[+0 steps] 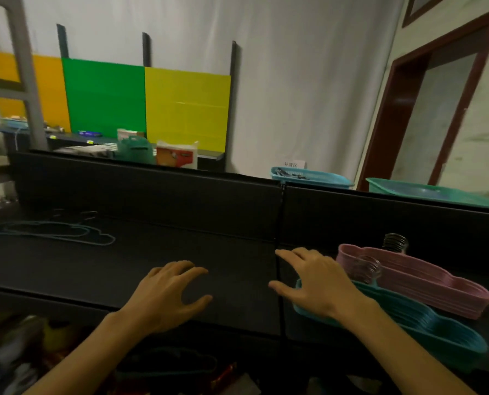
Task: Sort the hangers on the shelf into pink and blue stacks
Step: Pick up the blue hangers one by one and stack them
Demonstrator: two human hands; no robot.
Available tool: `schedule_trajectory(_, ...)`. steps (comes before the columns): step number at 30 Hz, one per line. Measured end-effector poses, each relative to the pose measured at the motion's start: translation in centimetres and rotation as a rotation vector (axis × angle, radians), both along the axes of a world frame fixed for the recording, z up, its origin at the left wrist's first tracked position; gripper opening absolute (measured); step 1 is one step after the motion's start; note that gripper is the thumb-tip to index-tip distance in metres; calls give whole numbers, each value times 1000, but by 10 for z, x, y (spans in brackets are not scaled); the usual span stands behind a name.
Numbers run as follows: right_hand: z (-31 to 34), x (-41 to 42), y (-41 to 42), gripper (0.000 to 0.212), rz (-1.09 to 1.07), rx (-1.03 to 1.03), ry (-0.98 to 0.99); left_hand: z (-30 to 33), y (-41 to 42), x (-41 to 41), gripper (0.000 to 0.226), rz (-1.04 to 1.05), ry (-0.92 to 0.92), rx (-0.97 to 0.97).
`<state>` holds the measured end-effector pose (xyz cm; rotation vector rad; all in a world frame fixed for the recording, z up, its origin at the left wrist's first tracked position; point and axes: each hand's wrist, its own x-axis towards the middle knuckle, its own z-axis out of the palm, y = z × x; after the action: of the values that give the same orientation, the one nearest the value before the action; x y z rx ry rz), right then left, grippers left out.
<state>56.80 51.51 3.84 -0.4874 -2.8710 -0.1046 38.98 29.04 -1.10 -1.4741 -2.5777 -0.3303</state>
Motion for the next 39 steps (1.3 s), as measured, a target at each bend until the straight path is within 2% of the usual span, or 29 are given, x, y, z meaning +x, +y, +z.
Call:
schedule_trajectory(8,-14,-124,-114,71,36,-96,-36,4,-135,-102,110,109,7,60)
schedule_trajectory(12,-23,-187,-165,71,83,-121,-72,2,-190,-138,111,165,-6,102)
schedule_trajectory(17,-33,-243,-204,70,115,-148,-129,-7,-241,-180,104,215,-55,94)
schedule_trajectory(20,-39,-273,-213,70,110,-175,-168,-16,-265,-203,88,279,-97,62)
schedule_trajectory(23,-44,-303,-216,70,109,-175,-211,-29,-282,-229,98,323,-149,42)
schedule_trajectory(27,-55,-348,-219,71,118,-218,-200,-40,-290,-273,67,361,-156,53)
schedule_trajectory(30,-75,-380,-228,76,146,-263,-128,-44,-290,-310,59,408,-142,38)
schedule_trajectory(35,-92,-438,-239,104,157,-354,23,-48,-286,-372,76,492,-118,53)
schedule_trajectory(39,-93,-481,-242,105,169,-342,29,-47,-281,-419,113,471,-131,72)
